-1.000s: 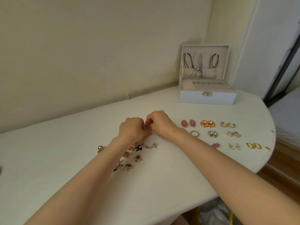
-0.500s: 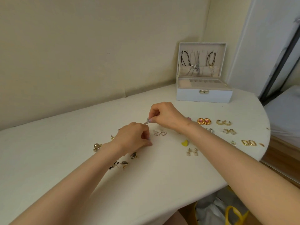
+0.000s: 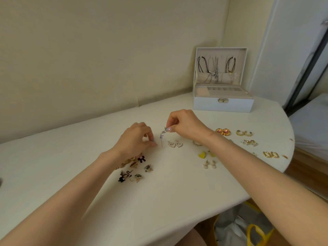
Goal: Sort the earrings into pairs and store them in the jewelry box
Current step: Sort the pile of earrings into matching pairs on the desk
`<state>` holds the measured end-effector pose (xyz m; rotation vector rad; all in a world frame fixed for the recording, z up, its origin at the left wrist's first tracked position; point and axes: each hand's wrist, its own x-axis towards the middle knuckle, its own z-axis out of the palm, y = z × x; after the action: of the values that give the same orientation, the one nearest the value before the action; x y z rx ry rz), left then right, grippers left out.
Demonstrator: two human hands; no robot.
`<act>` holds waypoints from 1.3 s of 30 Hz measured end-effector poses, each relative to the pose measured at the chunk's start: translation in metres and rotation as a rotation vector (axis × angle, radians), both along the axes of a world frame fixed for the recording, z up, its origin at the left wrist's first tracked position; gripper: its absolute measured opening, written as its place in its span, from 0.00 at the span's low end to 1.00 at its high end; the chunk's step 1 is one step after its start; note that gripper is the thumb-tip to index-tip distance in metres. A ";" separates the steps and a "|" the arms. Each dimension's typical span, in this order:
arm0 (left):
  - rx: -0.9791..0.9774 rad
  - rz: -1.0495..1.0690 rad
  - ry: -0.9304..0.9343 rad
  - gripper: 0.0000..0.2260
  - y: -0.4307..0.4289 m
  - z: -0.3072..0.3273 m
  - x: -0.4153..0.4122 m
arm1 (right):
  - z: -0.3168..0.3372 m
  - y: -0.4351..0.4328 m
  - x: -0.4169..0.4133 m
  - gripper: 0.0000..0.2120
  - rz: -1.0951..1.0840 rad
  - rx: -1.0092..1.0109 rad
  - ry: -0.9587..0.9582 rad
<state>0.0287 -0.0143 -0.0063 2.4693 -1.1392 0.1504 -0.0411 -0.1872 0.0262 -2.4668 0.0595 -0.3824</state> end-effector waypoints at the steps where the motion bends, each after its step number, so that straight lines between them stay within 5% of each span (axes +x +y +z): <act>1: 0.012 -0.034 0.017 0.06 -0.003 -0.002 0.001 | 0.002 -0.001 -0.001 0.02 0.002 0.005 -0.001; 13: 0.041 0.007 0.067 0.08 0.028 0.008 -0.001 | 0.012 0.007 -0.014 0.03 0.214 -0.063 0.201; 18: -0.204 0.052 0.451 0.07 0.016 0.029 -0.019 | 0.013 0.011 -0.010 0.04 0.280 -0.154 0.277; 25: -0.299 -0.006 0.816 0.07 0.019 0.044 -0.028 | 0.023 0.005 -0.012 0.02 0.368 -0.039 0.370; 39: -0.003 0.074 0.484 0.02 -0.016 0.015 -0.008 | -0.003 0.008 0.007 0.03 0.177 -0.327 0.312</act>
<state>0.0207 -0.0299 0.0085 2.3583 -0.8360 -0.4035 -0.0336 -0.1789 0.0234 -2.8075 -0.0990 0.0798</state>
